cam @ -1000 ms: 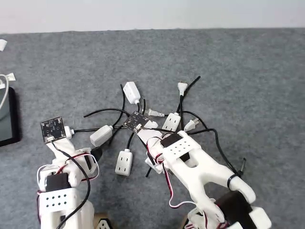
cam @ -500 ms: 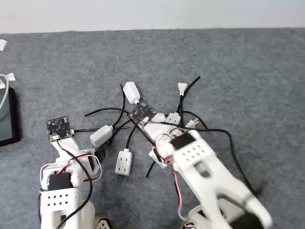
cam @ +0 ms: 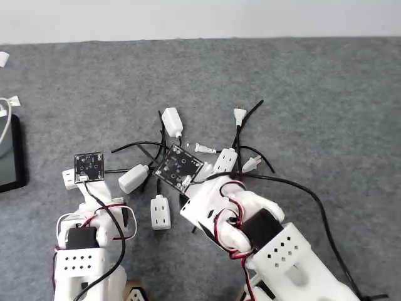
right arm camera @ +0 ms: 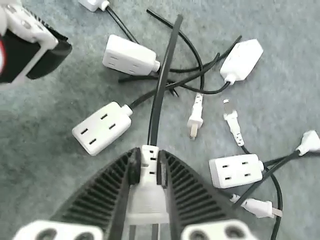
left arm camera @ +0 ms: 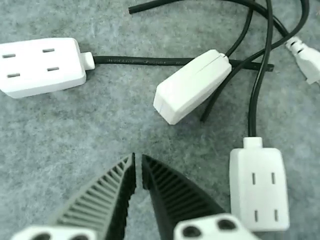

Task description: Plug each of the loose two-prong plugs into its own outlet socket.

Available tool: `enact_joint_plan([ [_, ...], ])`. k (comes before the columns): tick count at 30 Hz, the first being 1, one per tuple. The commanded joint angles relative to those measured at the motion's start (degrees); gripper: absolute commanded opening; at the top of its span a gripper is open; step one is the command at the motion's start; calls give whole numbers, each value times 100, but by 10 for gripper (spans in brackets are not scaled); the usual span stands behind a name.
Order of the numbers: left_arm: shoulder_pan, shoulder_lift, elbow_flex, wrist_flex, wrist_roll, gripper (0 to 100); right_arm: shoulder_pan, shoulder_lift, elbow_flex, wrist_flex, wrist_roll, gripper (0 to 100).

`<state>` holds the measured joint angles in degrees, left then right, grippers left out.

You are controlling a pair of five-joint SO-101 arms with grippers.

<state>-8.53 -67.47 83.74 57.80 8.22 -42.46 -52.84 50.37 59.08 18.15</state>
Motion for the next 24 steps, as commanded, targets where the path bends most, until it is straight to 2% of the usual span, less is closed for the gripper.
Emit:
enact_joint_plan([
  [1,35,9,-119,-149,-70,14,242,-215,-413,426,18,8],
  [5,88,18,-110,-167,-70,15,567,-321,-501,418,0,8],
  [8,79,114,-127,-167,-70,15,330,-664,-510,347,-105,8],
  [13,167,1160,-444,-334,-176,15,84,-1033,-563,-4,-229,8],
  [18,431,2356,-936,-484,-457,16,22,-1033,-765,-435,-18,8],
  [22,378,3508,-1596,-246,-1178,16,-110,-884,-703,-224,-26,8],
  [24,264,3956,-1912,-62,-1486,16,145,-646,-510,75,-26,8],
])
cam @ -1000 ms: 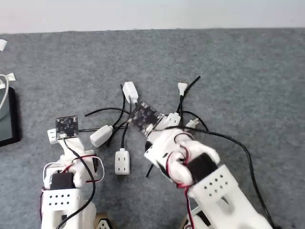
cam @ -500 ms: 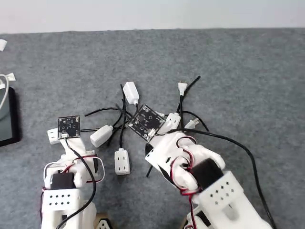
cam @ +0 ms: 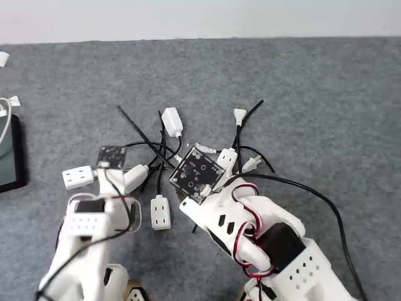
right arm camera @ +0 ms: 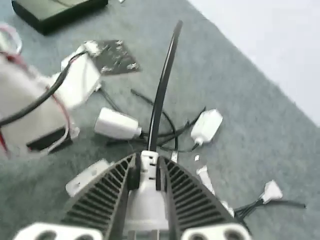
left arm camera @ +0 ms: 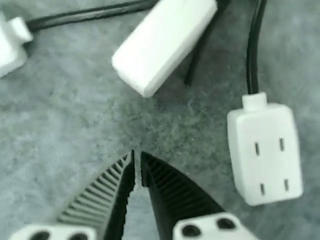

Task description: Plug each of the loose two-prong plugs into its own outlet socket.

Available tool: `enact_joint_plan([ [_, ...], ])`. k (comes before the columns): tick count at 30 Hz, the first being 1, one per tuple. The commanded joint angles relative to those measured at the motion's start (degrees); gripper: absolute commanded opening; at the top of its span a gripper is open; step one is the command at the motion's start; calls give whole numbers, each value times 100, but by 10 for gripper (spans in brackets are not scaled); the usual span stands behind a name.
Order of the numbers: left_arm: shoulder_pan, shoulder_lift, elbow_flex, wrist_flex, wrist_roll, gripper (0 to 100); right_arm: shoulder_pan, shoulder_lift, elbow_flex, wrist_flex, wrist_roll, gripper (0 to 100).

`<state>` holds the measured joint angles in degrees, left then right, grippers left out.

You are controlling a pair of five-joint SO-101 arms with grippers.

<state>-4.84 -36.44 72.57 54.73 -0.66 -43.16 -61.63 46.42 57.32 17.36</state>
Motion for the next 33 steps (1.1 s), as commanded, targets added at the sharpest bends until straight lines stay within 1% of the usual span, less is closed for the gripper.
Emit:
enact_joint_plan([
  [1,-202,993,-875,281,-712,15,426,347,62,286,53,8],
  [4,-334,949,-892,290,-800,14,1253,576,782,22,9,8],
  [5,-334,879,-866,281,-800,14,1604,576,1029,-101,-149,8],
  [8,-352,615,-699,264,-782,14,2835,585,1530,-251,-765,8],
  [11,-343,387,-576,255,-782,15,4145,611,1785,-409,-765,8],
  [12,-334,325,-541,255,-782,15,4382,602,1890,-409,-747,8],
  [15,-325,246,-514,255,-782,15,4796,576,2251,-479,-703,8],
  [17,-352,246,-514,255,-782,15,5182,567,2409,-602,-475,8],
  [20,-360,220,-479,255,-782,15,5956,611,2435,-637,0,8],
  [23,-360,211,-435,255,-782,15,6580,629,2558,-646,677,8],
  [25,-360,211,-435,255,-791,15,6721,629,2681,-646,1169,9],
  [29,-325,211,-426,193,-791,16,6870,629,2892,-646,1908,9],
  [33,-343,211,-418,202,-791,16,7354,629,2919,-954,2303,20],
])
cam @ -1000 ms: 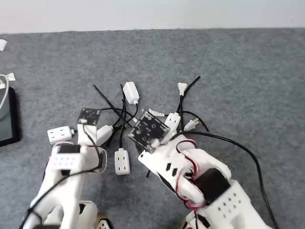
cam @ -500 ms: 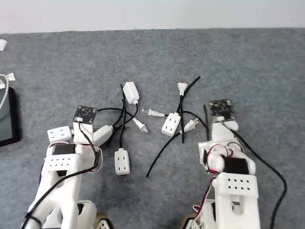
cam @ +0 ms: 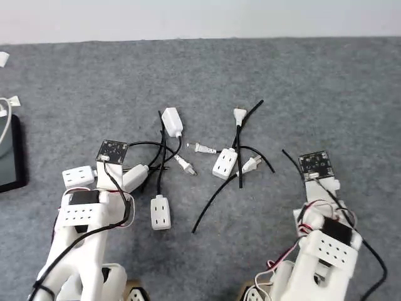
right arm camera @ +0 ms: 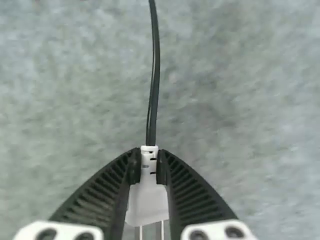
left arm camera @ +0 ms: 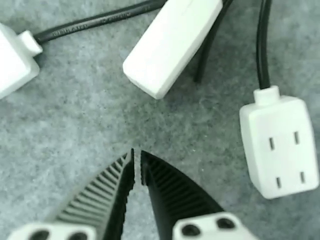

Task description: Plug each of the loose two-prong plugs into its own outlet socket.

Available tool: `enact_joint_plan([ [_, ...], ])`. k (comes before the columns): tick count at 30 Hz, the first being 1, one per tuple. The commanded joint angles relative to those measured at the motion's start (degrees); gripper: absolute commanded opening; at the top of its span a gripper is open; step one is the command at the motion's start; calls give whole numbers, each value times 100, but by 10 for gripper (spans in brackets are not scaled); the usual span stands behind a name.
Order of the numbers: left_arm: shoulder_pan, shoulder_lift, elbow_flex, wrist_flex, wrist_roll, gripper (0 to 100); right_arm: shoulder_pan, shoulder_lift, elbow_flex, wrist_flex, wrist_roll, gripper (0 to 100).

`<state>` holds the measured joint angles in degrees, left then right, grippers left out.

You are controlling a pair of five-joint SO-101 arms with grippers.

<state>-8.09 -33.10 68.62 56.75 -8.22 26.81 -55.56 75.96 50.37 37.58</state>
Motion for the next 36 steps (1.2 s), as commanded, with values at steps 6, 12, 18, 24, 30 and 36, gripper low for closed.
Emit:
enact_joint_plan([
  [6,-9,-123,-22,9,-35,16,514,22,-35,-268,255,146],
  [12,0,-123,13,9,-35,16,541,22,-35,-295,44,35],
  [18,-18,-132,13,9,-35,16,848,4,-44,-453,44,8],
  [24,-26,-132,22,-9,-35,16,1209,31,220,-901,853,13],
  [30,-35,-132,13,-18,-35,17,1165,22,255,-831,1459,99],
  [36,-35,-132,13,-18,-35,17,699,31,255,-831,1855,115],
])
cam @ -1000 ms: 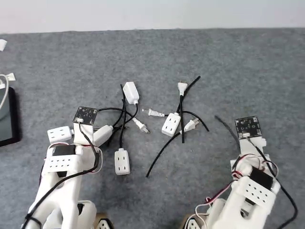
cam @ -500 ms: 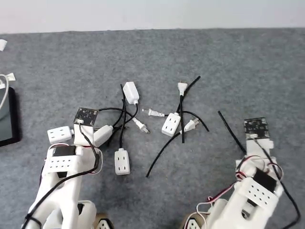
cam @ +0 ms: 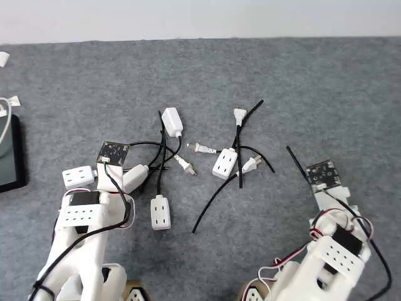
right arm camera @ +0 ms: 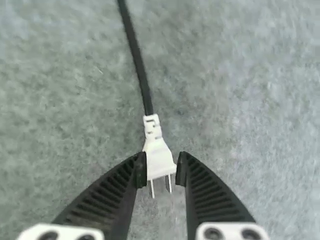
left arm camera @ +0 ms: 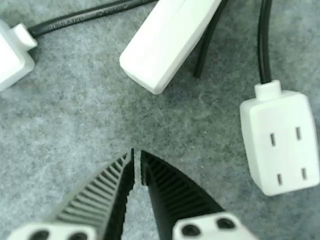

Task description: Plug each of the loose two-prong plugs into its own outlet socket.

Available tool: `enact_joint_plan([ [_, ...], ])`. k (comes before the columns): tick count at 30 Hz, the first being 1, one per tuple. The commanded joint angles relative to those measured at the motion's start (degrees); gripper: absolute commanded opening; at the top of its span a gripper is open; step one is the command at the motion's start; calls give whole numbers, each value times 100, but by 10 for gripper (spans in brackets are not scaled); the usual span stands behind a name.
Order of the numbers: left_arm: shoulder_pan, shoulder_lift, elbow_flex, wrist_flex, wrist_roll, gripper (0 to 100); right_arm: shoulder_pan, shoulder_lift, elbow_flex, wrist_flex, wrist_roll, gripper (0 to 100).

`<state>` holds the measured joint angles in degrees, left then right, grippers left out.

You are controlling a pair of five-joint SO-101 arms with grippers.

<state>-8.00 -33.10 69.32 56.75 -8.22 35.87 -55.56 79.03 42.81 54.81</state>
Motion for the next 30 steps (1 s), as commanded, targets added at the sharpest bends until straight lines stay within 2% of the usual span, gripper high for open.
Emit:
enact_joint_plan([
  [1,-44,-132,-57,-18,-35,17,-251,31,-53,-75,149,117],
  [8,-62,-132,-75,-62,202,23,-277,127,-202,22,53,117],
  [11,-62,-132,-75,-114,360,71,-286,620,-853,558,-360,115],
  [14,-62,-132,-66,-114,360,92,-286,1429,-1600,971,-448,115],
  [20,-62,-132,-57,-114,360,92,-259,2958,-1943,84,-369,114],
  [23,-62,-132,-57,-114,360,92,-259,3433,-1952,-277,-44,114],
  [30,-62,-132,-66,-114,360,92,-277,3600,-2013,-629,378,114],
])
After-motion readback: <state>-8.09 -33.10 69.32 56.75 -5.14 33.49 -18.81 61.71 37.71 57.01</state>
